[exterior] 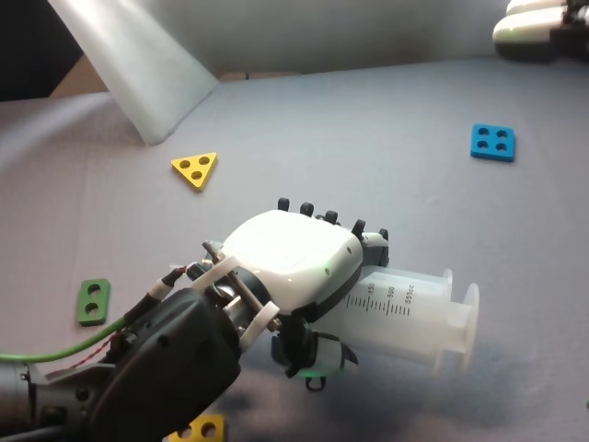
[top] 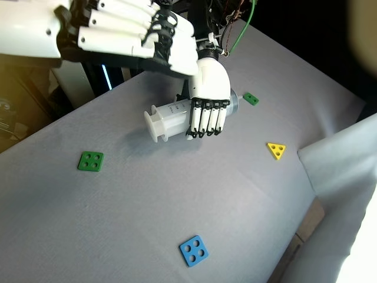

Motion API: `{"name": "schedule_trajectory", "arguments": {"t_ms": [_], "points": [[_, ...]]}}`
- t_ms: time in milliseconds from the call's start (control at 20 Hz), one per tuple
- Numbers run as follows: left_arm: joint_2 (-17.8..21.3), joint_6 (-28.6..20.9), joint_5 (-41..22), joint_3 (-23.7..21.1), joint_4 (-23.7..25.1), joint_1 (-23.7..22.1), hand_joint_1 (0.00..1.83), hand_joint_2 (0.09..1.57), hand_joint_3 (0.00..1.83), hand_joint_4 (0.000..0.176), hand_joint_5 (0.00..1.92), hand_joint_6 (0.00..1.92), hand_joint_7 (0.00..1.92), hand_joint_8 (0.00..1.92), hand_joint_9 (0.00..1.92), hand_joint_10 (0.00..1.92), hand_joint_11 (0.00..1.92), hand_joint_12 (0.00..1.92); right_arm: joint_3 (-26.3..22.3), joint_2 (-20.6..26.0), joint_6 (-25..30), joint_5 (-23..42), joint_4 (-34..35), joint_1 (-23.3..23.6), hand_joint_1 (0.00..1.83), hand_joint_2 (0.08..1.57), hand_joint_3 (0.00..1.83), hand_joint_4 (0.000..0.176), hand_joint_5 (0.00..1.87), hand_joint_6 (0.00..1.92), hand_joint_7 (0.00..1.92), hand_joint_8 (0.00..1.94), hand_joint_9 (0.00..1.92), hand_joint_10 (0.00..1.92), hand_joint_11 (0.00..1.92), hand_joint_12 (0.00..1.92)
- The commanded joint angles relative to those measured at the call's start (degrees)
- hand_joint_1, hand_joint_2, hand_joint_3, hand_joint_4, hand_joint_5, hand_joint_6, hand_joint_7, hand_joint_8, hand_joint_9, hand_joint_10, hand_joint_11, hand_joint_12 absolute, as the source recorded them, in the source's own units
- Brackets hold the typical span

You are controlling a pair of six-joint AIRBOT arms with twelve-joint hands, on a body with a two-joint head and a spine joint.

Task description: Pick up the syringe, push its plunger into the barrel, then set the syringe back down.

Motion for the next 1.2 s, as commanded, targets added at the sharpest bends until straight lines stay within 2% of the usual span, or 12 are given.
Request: {"name": "schedule_trajectory", "arguments": {"t_ms": [0,150,300,450,500,550,600,650,700,800,950,1150], "points": [[-0.2,-0.3,-5.7,-0.2,3.5,-0.5,1.34,1.23,0.0,0.0,0.75,1.09,0.74,1.49,0.68,1.56,0.53,1.28,0.0,-0.1,0.1,2.9,3.6,0.5,0.0,1.35,0.0,0.0,0.26,0.0,0.23,0.0,0.16,0.0,0.0,0.32],[-0.3,-0.3,-5.9,-0.1,3.3,-0.4,1.34,1.24,0.0,0.0,0.74,1.09,0.72,1.51,0.67,1.57,0.54,1.25,-0.6,-0.2,0.1,2.8,3.6,0.7,0.0,1.35,0.0,0.0,0.26,0.0,0.24,0.0,0.16,0.01,0.0,0.29],[-0.4,-0.5,-5.9,-0.1,3.3,-0.4,1.34,1.24,0.0,0.0,0.73,1.1,0.72,1.52,0.68,1.56,0.56,1.23,-0.6,-0.2,0.0,2.7,3.6,0.8,0.0,1.36,0.0,0.0,0.29,0.01,0.26,0.01,0.19,0.01,0.0,0.39],[-0.5,-0.5,-6.0,-0.1,3.3,-0.4,1.34,1.23,0.0,0.0,0.75,1.2,0.74,1.44,0.65,1.55,0.43,1.28,-0.8,-0.1,0.0,2.6,3.4,0.8,0.0,1.35,0.0,0.0,0.26,0.0,0.24,0.0,0.17,0.0,0.0,0.32],[-0.5,-0.7,-6.0,-0.1,3.3,-0.2,1.18,1.24,0.0,0.0,0.75,1.3,0.72,1.42,0.52,1.17,0.29,1.28,-0.9,-0.1,0.0,2.6,2.8,0.8,0.0,1.35,0.0,0.0,0.27,0.0,0.24,0.0,0.17,0.0,0.0,0.33],[-0.6,-0.9,-6.2,-0.1,3.3,-0.1,1.08,1.16,0.0,0.0,0.55,0.66,0.57,0.74,0.47,0.79,0.22,1.15,-1.0,-0.1,0.0,2.6,2.6,0.8,0.0,1.34,0.0,0.0,0.27,0.0,0.24,0.0,0.17,0.0,0.0,0.36],[-0.6,-0.9,-6.4,-0.1,3.3,0.0,1.04,1.12,0.0,0.0,0.54,0.29,0.59,0.35,0.5,0.51,0.19,1.06,-1.2,-0.1,0.0,2.1,2.5,0.8,0.0,1.34,0.0,0.0,0.27,0.0,0.24,0.0,0.17,0.0,0.0,0.34],[-0.6,-0.9,-6.4,-0.1,3.3,0.1,0.99,1.07,0.0,0.0,0.53,0.11,0.58,0.12,0.51,0.27,0.16,0.97,-1.4,-0.1,0.0,1.7,2.4,0.8,0.0,1.34,0.0,0.0,0.27,0.0,0.24,0.0,0.17,0.0,0.0,0.32],[-0.6,-0.9,-6.4,-0.1,3.3,0.1,0.95,1.05,0.0,0.0,0.49,0.03,0.54,0.03,0.49,0.12,0.11,0.93,-1.7,-0.1,0.0,1.5,2.4,0.8,0.0,1.34,0.0,0.0,0.27,0.0,0.24,0.0,0.17,0.0,0.0,0.32],[-0.6,-1.0,-6.4,-0.1,3.3,0.2,0.83,1.01,0.0,0.0,0.33,0.0,0.38,0.0,0.37,0.01,0.01,0.82,-2.1,-0.1,0.0,1.5,2.4,0.8,0.0,1.34,0.0,0.0,0.26,0.0,0.23,0.0,0.16,0.0,0.0,0.28],[-0.6,-1.0,-6.4,0.0,3.3,0.2,0.66,1.01,0.0,0.0,0.13,0.0,0.15,0.0,0.16,0.0,0.0,0.49,-2.2,-0.1,0.0,1.5,2.4,0.8,0.0,1.35,0.0,0.0,0.26,0.0,0.23,0.0,0.16,0.0,0.0,0.28],[-0.4,-1.4,-6.4,0.0,4.1,-0.7,0.52,1.03,0.0,0.0,0.02,0.0,0.01,0.0,0.04,0.0,0.0,0.33,-2.2,-0.1,-0.7,1.5,2.4,0.8,0.0,1.35,0.0,0.0,0.26,0.0,0.24,0.0,0.16,0.0,0.0,0.3]]}}
